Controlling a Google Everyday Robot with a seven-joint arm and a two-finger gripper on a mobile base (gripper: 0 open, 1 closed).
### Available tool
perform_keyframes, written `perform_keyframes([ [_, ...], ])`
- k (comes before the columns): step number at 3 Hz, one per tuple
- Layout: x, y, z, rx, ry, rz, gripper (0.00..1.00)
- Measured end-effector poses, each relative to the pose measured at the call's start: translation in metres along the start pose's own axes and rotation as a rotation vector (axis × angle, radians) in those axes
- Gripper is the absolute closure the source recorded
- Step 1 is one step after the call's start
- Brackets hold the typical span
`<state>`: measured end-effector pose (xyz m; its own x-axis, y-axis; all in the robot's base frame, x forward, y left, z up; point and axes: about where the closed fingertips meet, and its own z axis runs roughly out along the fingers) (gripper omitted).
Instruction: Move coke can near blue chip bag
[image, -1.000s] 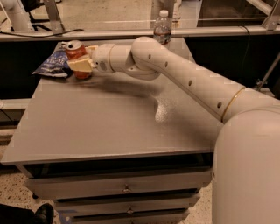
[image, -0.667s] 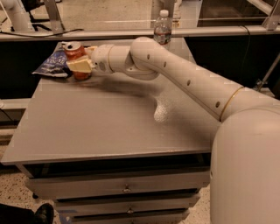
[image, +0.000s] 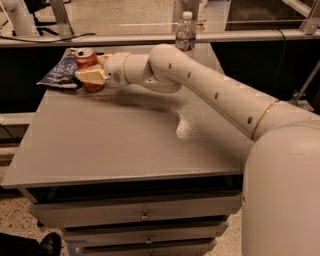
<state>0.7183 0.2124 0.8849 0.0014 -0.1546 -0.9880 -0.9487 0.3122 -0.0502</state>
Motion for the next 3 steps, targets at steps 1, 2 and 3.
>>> perform_keyframes([
  [1,-0.002,0.009,-0.007,-0.012,-0.014,0.015,0.00],
  [2,-0.007,0.015,-0.041,0.007,-0.043,0.013,0.00],
  [3,-0.003,0.009,-0.109,0.071,-0.074,0.000,0.00],
])
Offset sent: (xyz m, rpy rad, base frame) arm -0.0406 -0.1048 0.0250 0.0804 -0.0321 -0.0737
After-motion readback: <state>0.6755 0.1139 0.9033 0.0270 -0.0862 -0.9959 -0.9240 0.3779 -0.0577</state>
